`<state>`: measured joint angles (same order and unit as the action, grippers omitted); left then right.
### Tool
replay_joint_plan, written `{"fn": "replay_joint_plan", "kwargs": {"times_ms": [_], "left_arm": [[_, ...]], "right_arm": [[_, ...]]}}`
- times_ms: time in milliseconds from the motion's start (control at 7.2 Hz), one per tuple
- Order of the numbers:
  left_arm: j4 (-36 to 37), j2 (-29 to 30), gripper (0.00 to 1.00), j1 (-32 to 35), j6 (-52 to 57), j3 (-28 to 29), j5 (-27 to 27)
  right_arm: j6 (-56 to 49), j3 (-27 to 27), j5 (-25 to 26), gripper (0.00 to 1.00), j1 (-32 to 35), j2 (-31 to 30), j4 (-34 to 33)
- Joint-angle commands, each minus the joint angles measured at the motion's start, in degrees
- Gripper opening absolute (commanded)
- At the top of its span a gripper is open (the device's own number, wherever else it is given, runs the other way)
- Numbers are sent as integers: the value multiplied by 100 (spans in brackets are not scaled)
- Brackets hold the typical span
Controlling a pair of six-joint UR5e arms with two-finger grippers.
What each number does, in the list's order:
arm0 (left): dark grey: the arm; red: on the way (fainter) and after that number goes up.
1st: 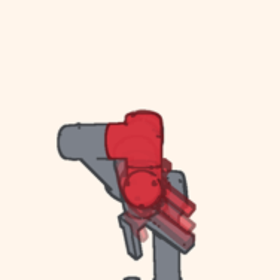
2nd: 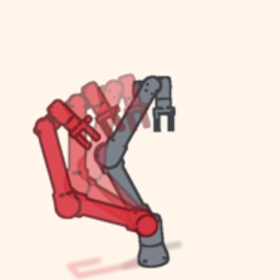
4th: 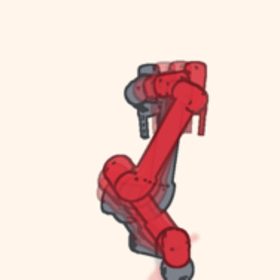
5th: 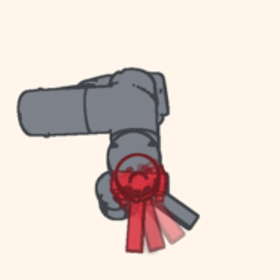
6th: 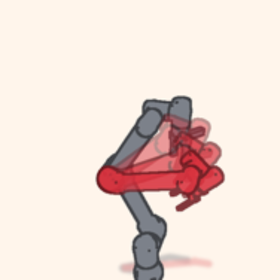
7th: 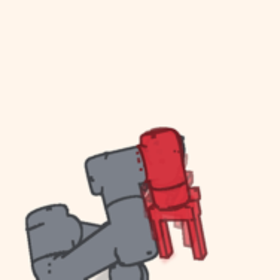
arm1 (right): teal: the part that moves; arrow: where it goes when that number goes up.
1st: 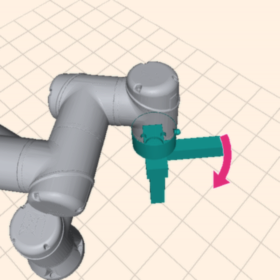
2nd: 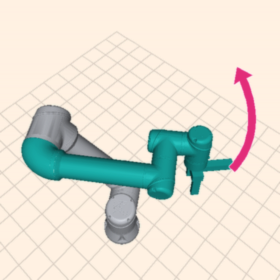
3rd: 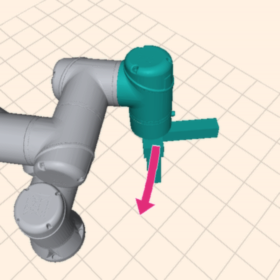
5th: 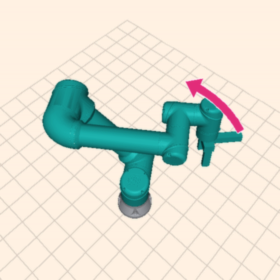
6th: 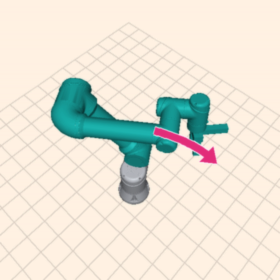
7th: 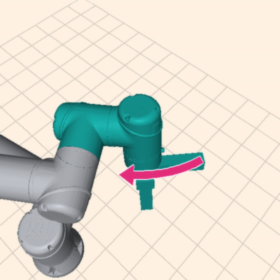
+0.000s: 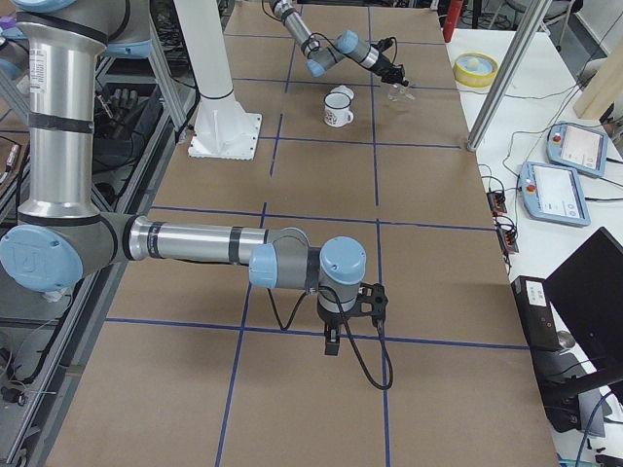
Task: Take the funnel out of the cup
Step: 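Carry the funnel with the left gripper away from the mug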
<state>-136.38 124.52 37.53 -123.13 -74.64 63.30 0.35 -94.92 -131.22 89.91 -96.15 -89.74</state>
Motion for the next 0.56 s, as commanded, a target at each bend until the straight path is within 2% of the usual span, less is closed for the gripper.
{"fn": "replay_joint_plan", "kwargs": {"times_ms": [0, 139, 278, 417], "left_arm": [[-117, 2, 0, -44, -18, 134, -72], [-117, 2, 3, -44, -18, 134, -63], [-117, 2, 88, -44, 60, 134, -54], [-108, 2, 100, -44, 78, 134, -46]], "right_arm": [[0, 0, 0, 100, 0, 0, 0], [0, 0, 0, 100, 0, 0, 0], [0, 0, 0, 100, 0, 9, 0], [0, 0, 0, 100, 0, 0, 0]]}}
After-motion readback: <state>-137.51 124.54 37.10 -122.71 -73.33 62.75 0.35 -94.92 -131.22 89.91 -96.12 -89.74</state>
